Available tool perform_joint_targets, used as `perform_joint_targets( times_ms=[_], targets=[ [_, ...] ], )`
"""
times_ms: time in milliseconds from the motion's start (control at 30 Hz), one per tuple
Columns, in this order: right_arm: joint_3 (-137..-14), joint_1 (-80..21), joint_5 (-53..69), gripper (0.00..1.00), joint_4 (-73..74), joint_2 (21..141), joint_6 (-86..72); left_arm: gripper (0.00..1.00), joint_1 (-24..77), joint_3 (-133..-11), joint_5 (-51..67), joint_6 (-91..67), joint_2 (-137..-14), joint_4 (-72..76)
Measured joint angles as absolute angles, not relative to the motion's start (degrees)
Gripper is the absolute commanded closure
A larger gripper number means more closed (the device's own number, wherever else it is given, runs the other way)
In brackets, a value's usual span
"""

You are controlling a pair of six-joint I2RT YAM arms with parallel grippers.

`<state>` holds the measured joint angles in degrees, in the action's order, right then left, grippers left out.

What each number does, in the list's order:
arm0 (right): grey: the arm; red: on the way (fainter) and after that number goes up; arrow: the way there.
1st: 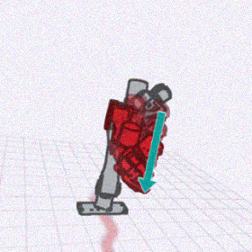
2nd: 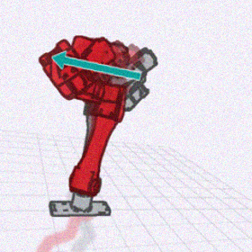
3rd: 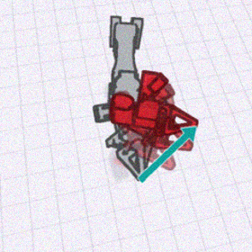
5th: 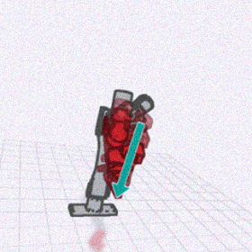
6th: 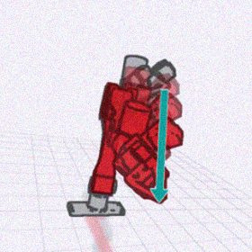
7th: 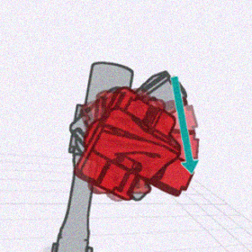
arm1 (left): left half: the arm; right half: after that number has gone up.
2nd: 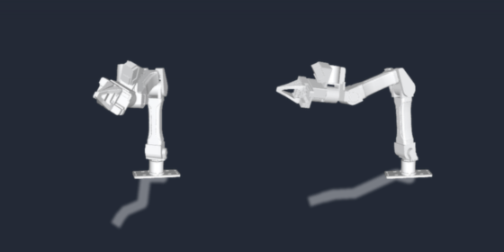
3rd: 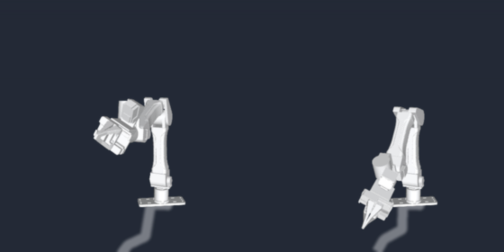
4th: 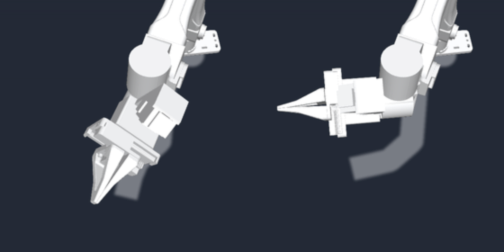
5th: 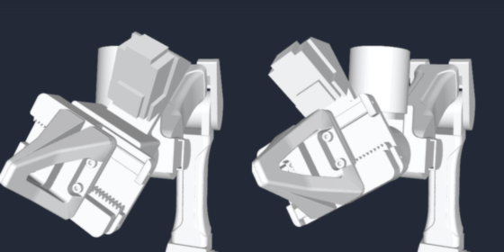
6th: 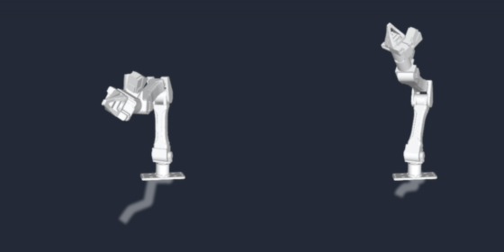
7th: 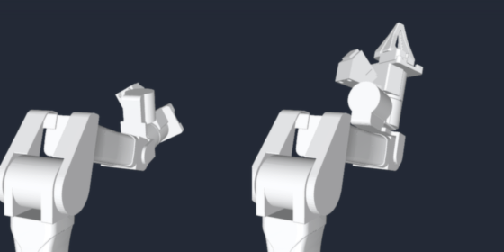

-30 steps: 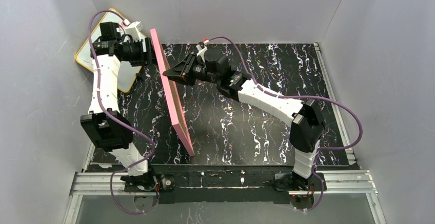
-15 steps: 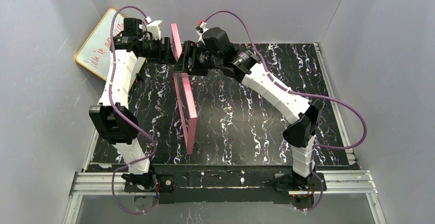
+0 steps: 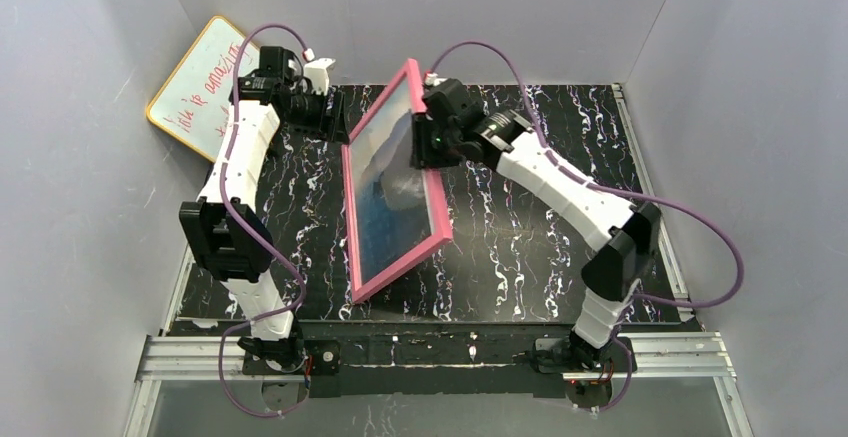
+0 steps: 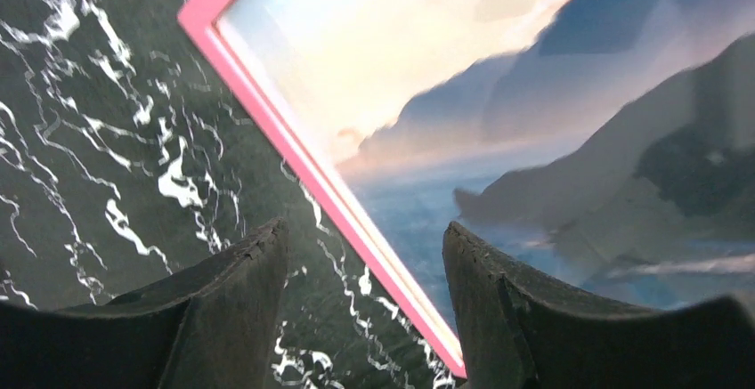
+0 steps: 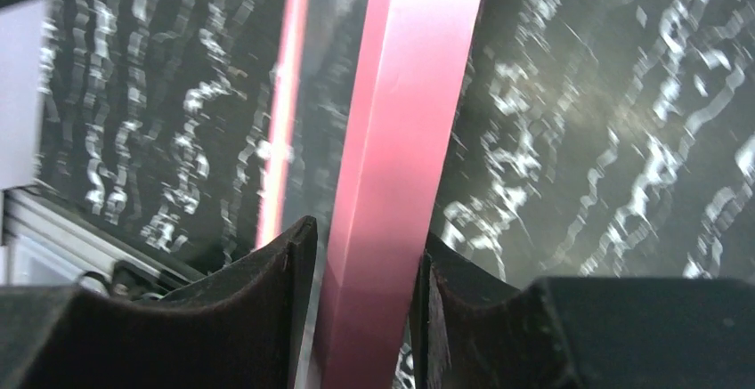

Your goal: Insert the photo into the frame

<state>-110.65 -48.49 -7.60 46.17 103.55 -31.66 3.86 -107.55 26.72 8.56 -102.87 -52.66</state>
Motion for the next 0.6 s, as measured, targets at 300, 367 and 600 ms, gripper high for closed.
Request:
perform_joint_targets(
  times_ms=[300,367,600],
  targets=[
    [-74.17,-36.58,1.23,0.53,35.77,80.14,-33.17,0.39,3.86,-89.52,19.27,21.06,-102.87,-52.75],
    [-67.07,-34.33,5.37,0.55,30.65,76.34,-34.72,0.39,3.86,-86.06,17.61,23.44,-102.87,-52.69],
    [-47.92,-30.39,15.79,0.54,11.88,73.97,-43.16,0.40,3.66,-78.26,11.31,28.95,-102.87,-48.25]
  ],
)
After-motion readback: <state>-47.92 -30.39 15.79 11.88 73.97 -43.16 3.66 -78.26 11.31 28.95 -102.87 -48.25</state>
